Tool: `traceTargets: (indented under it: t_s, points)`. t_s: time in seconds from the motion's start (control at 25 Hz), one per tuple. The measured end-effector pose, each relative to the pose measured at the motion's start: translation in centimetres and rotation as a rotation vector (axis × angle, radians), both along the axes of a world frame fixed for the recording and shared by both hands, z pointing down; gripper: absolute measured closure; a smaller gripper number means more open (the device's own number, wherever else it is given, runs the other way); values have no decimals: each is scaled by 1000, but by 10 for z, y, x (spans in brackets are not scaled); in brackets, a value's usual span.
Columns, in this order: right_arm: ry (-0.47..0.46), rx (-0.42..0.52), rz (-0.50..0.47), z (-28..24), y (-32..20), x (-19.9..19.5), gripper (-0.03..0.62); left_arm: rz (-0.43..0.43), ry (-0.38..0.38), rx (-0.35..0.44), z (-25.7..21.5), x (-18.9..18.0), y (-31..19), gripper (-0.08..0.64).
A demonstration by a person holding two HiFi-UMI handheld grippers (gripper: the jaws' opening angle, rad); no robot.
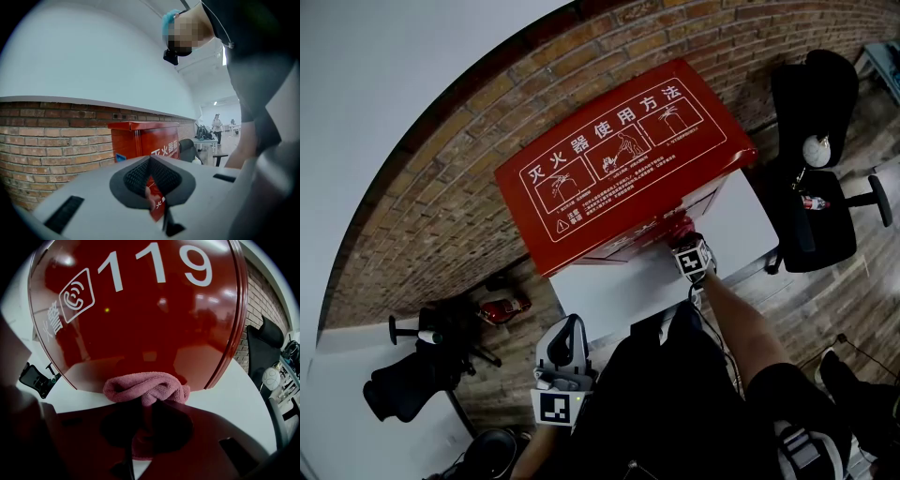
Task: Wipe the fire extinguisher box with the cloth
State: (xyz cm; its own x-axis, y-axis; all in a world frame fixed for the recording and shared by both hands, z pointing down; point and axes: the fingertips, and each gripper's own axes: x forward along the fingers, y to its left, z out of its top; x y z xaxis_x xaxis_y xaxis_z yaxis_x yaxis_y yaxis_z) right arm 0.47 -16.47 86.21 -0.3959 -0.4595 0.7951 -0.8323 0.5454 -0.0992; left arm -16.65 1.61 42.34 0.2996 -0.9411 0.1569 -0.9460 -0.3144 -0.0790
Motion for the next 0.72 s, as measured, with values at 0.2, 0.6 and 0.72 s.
traceTargets:
  t_s: [0.2,0.6,0.72]
  points:
    - [3,7,0,-1,2,-2,529,2,-3,2,-1,-3,2,511]
    - [-18,63,12,-20,3,-4,529,27,5,3,-1,-4,3,511]
    - [-28,76,11,-28,3,-5,529,39,7,5,-2,-3,1,511]
